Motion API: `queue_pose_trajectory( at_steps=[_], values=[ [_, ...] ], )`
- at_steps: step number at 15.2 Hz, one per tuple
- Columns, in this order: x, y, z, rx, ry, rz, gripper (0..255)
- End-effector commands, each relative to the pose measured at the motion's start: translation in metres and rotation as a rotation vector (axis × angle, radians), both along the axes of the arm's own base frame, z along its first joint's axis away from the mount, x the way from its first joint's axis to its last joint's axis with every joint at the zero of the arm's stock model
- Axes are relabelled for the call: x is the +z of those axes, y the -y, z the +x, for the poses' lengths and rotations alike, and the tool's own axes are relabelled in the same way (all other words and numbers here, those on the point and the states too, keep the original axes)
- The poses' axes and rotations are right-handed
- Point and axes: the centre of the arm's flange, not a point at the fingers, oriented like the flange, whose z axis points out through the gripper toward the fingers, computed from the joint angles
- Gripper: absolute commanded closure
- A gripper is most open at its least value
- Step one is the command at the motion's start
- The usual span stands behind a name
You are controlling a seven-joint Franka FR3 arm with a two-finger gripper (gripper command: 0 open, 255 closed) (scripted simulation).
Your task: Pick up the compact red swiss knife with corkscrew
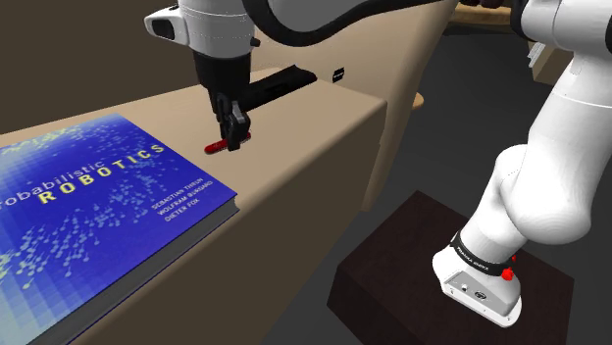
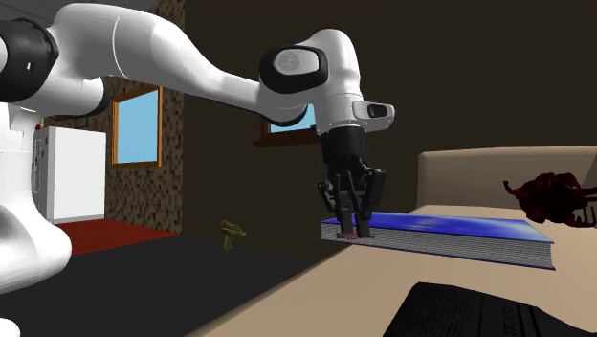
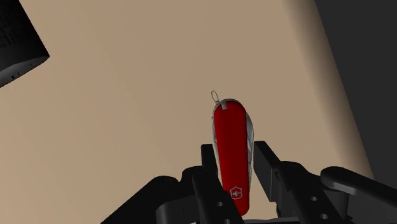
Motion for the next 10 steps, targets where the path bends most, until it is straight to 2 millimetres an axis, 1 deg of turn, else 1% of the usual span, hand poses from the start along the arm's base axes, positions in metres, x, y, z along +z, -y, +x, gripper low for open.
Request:
queue_pose_trajectory(
  at_steps=[1, 8, 10],
  values=[
    [0.01, 0.0, -0.001, 0.0, 0.0, 0.0, 255],
    [0.047, 0.0, -0.001, 0.0, 0.0, 0.0, 255],
    [0.048, 0.0, -0.001, 0.0, 0.0, 0.0, 255]
  ],
)
